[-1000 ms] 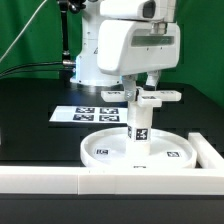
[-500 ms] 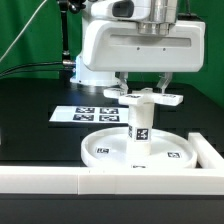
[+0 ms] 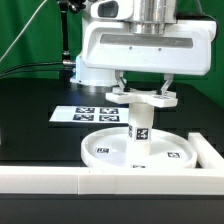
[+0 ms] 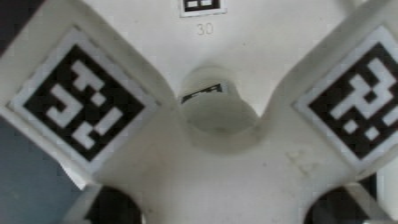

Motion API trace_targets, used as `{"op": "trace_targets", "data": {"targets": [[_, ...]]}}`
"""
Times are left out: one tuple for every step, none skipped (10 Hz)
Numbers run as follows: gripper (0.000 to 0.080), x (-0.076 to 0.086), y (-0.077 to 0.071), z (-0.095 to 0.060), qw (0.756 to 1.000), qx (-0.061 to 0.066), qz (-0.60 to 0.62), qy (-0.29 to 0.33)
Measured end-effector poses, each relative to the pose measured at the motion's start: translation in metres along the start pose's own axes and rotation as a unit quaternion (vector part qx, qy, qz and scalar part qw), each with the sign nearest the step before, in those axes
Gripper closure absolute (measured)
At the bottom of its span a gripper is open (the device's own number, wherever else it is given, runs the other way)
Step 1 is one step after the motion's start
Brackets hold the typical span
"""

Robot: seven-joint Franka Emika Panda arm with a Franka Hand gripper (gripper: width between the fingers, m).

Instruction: Assemble round table

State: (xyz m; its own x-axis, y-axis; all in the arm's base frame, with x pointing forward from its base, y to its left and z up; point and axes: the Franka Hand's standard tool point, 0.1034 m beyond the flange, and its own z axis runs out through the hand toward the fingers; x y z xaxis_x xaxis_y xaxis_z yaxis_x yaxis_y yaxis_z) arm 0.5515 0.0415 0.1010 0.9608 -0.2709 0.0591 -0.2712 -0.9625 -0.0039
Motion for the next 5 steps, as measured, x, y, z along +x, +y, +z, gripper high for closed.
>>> {"op": "trace_targets", "data": {"targets": [[0.0359, 0.0, 0.0, 0.0, 1.0, 0.0, 0.012, 0.0], [0.0359, 0.0, 0.0, 0.0001, 0.999, 0.001, 0.042, 0.0], [0.0359, -0.0001, -0.0002, 0.0002, 0.998, 0.002, 0.067, -0.001], [0.0359, -0.0001, 0.0, 0.0003, 0.994, 0.004, 0.106, -0.002], [0.0359, -0.0001, 0.0002, 0.0004, 0.988, 0.008, 0.151, -0.004]]}}
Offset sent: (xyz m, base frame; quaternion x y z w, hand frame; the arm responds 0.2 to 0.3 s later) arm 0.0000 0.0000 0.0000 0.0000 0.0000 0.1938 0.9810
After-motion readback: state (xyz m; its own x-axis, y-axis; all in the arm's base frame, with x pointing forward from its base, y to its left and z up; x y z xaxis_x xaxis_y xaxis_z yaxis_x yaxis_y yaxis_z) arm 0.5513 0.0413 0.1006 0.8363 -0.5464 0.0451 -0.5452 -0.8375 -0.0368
